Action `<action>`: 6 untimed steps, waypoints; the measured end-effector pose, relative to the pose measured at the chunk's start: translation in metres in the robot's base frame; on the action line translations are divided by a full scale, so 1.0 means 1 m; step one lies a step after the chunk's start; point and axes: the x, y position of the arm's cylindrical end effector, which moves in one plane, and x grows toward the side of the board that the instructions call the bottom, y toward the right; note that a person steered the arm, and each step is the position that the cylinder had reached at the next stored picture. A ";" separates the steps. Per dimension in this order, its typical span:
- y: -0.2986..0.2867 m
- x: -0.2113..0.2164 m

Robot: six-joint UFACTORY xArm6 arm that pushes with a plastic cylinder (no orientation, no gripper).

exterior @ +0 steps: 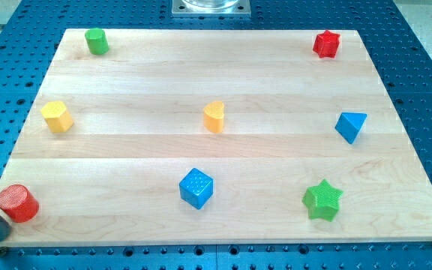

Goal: Move the red circle to the top left side of the cube

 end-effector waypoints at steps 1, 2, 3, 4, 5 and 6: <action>0.036 -0.024; 0.035 -0.037; -0.028 -0.021; 0.031 -0.060; 0.130 -0.071; 0.061 -0.059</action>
